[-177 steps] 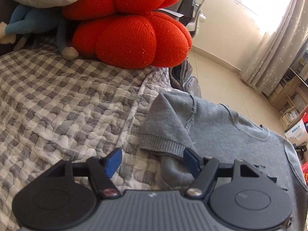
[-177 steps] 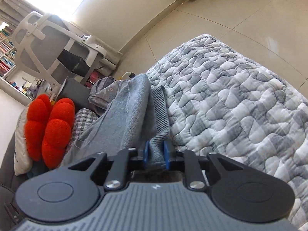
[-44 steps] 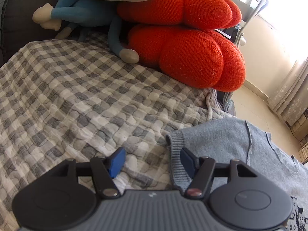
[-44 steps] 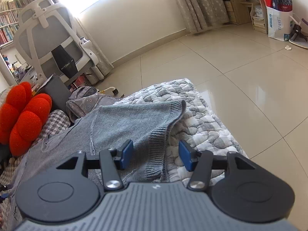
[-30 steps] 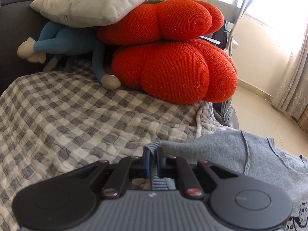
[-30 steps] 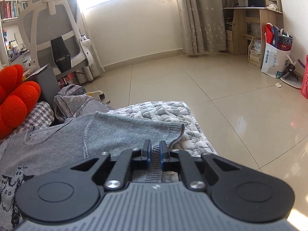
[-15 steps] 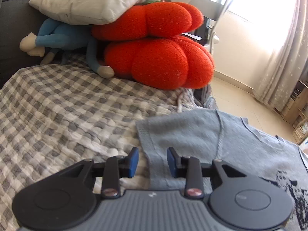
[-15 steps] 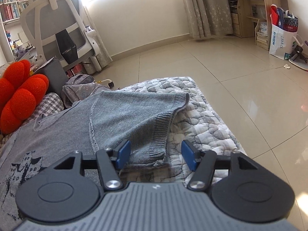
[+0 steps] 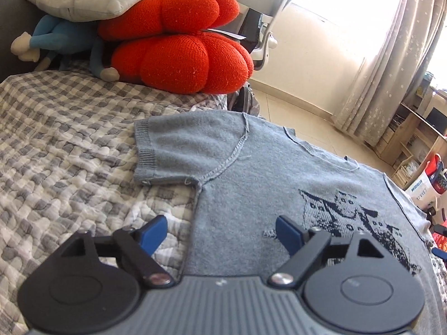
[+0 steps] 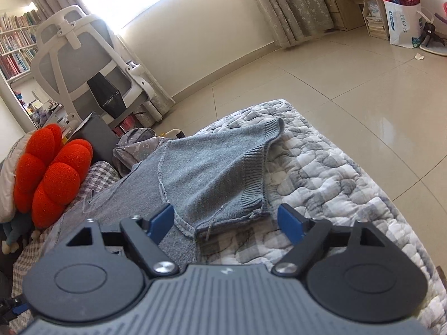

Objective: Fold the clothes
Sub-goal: 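Release the folded sleeve and lift the right gripper away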

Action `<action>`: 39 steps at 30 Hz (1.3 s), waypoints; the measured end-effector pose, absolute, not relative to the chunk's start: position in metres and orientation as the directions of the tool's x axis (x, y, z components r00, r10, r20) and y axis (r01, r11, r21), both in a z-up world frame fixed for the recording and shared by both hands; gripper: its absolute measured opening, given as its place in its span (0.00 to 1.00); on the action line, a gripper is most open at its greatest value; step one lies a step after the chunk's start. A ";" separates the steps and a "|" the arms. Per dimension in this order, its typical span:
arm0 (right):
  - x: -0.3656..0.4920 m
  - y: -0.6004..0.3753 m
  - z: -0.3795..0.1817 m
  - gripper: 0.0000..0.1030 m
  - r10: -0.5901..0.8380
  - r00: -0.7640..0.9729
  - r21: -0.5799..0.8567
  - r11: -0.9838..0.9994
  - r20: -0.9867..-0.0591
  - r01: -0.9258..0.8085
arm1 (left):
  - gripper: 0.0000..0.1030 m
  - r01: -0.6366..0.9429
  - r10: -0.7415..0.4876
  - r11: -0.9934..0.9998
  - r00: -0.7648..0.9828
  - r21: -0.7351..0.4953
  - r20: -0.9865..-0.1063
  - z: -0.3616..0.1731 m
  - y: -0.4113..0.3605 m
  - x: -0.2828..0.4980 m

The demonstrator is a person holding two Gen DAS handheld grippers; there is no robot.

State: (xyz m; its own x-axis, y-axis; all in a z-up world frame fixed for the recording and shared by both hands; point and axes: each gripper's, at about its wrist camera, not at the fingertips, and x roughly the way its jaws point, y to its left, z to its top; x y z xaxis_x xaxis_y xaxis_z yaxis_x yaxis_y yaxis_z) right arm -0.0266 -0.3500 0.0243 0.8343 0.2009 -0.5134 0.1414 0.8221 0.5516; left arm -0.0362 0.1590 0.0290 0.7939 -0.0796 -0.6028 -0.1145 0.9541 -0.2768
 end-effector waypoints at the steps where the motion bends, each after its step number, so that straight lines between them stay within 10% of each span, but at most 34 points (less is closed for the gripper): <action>1: -0.028 -0.354 0.023 1.00 0.207 0.840 0.587 0.795 -0.501 0.154 | 0.89 -0.117 -0.075 0.955 0.795 -0.273 -0.602 0.030 0.157 -0.035; 12: -0.027 -0.357 0.025 0.92 0.233 0.848 0.662 0.730 -0.475 0.170 | 0.94 -0.068 -0.031 0.987 0.804 -0.145 -0.593 0.007 0.134 -0.033; 23: -0.045 -0.375 0.006 0.26 0.210 0.874 0.793 0.549 -0.439 0.266 | 0.95 -0.068 -0.066 0.974 0.824 -0.215 -0.563 0.005 0.142 -0.040; 31: -0.049 -0.378 0.005 0.32 0.233 0.870 0.829 0.482 -0.434 0.284 | 0.94 -0.064 -0.086 0.966 0.835 -0.250 -0.544 0.004 0.146 -0.044; 39: -0.031 -0.365 0.010 0.15 0.158 0.869 0.732 0.620 -0.470 0.283 | 0.94 -0.063 -0.086 0.966 0.834 -0.249 -0.545 0.004 0.146 -0.044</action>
